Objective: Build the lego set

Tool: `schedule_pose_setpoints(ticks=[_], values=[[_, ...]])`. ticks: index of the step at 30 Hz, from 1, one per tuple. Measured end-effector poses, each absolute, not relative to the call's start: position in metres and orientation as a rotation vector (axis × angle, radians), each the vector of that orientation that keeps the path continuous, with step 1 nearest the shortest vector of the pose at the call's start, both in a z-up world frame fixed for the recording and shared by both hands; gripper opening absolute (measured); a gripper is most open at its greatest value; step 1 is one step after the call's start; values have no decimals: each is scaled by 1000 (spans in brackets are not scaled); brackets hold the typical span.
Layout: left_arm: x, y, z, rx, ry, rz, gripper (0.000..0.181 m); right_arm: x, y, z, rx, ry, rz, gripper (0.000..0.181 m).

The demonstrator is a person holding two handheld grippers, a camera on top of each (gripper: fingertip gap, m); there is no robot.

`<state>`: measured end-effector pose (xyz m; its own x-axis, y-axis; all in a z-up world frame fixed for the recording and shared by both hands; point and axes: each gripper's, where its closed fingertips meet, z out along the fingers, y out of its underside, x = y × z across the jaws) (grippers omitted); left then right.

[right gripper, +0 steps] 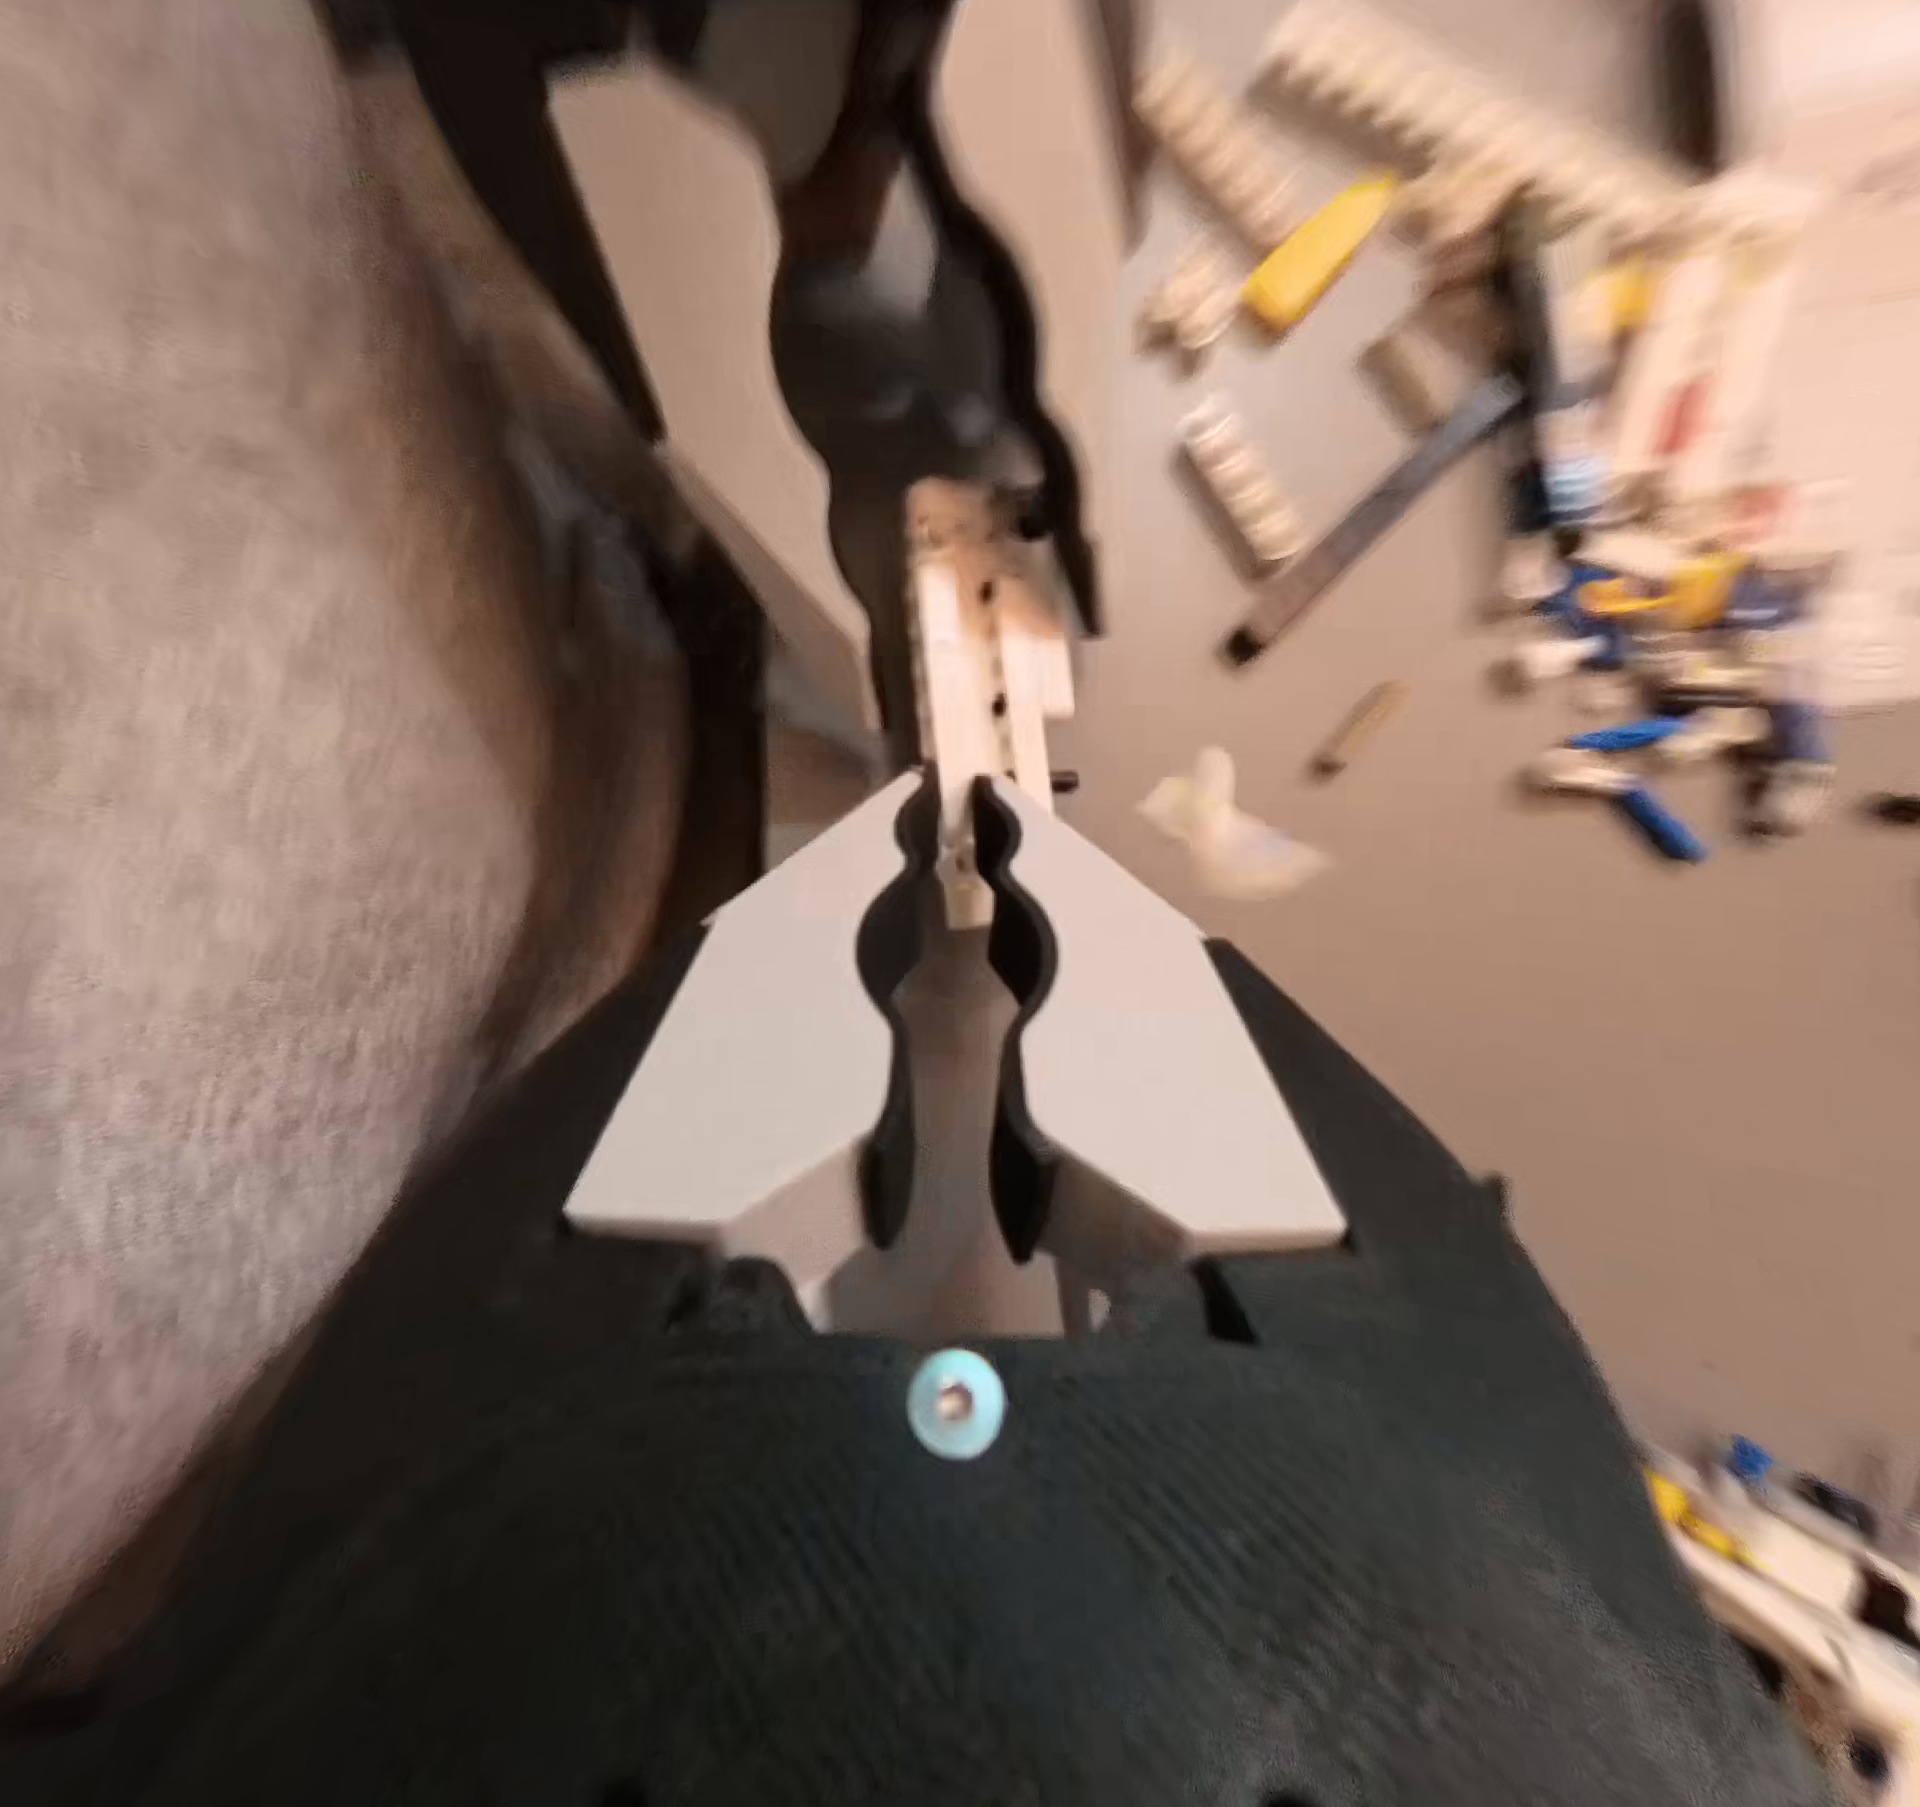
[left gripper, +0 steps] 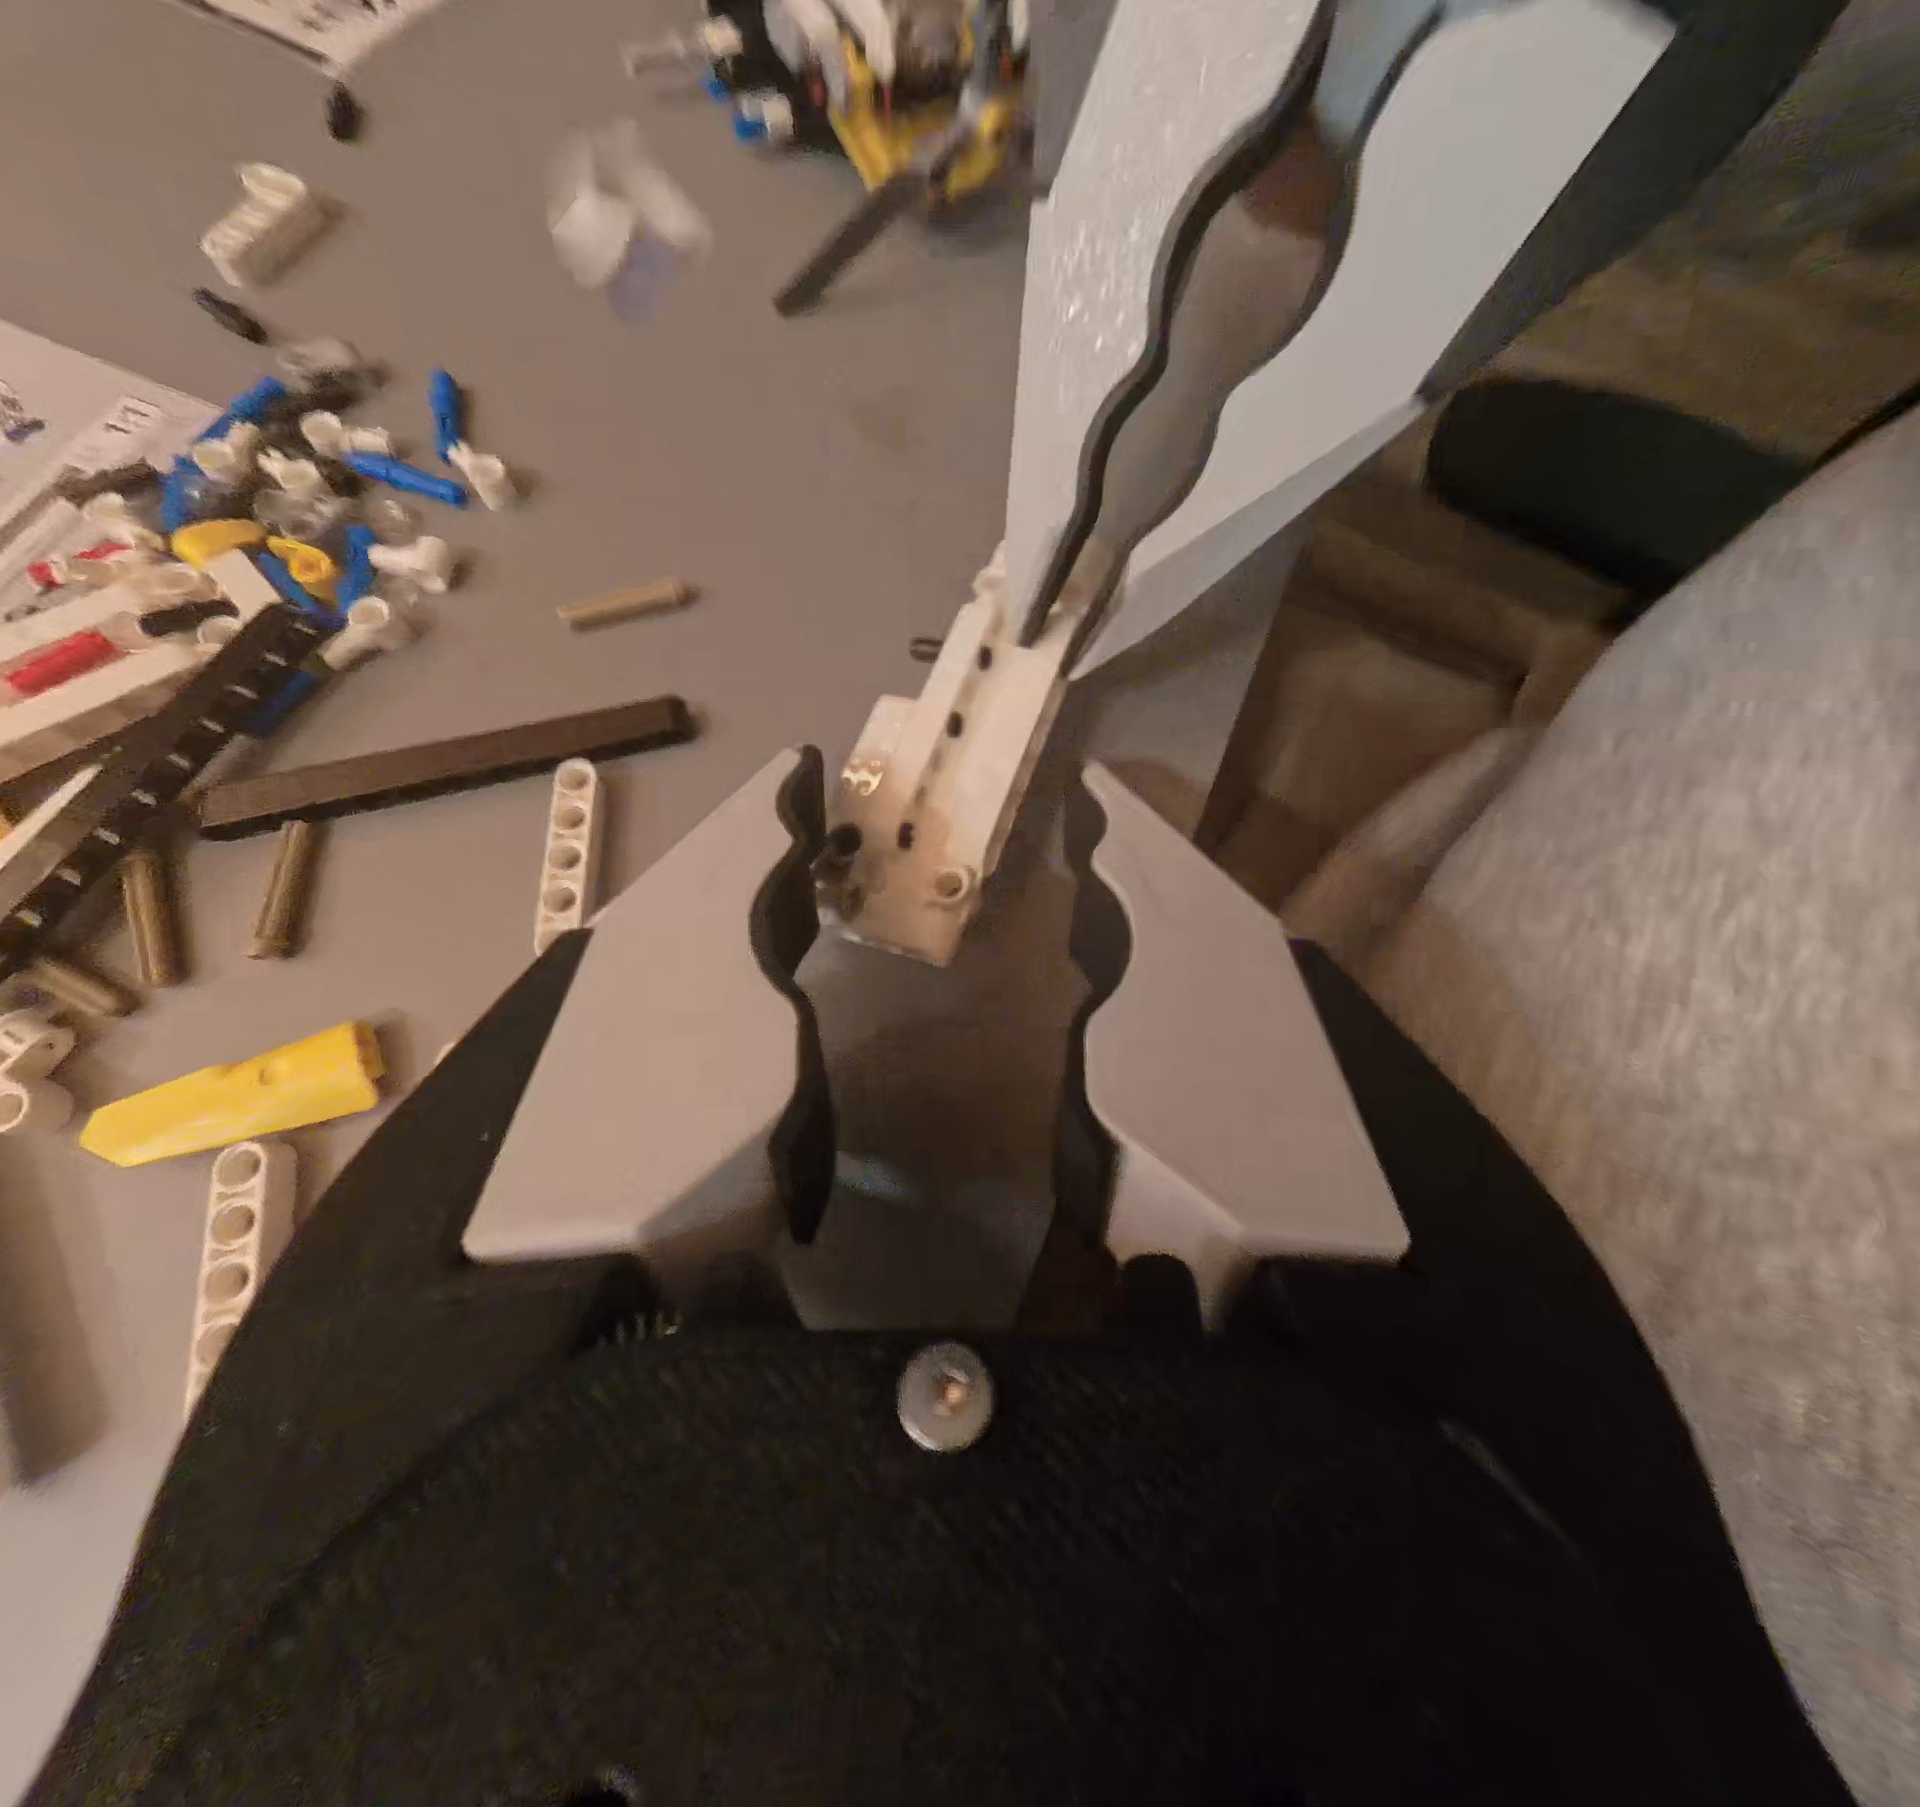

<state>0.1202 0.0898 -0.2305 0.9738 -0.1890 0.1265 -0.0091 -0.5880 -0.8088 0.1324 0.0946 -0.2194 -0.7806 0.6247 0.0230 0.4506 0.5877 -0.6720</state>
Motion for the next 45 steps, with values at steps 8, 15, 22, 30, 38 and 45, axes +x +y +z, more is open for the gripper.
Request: schedule_pose_setpoints(ticks=[8, 15, 22, 30, 38, 45], values=[[105, 92, -228, -2209, 84, -202, 35, 140, 112, -237, -906, -2520, 787, 6], [103, 95, -230, -2224, 37, -146, 35, 140, 123, -232, -1005, -2376, 866, 6], [104, 93, -229, -2231, 7, -95, 35, 145, 117, -230, -976, -2324, 904, 6], [107, 93, -225, -2198, -49, -78, 35, 148, 123, -238, -998, -2273, 841, 9], [92, 87, -208, -2088, -157, -66, 35, 143, 125, -228, -1076, -2212, 882, 27], [-1, 80, -167, -2003, -332, 68, 27, 133, 133, -200, -1105, -2093, 955, 30]])
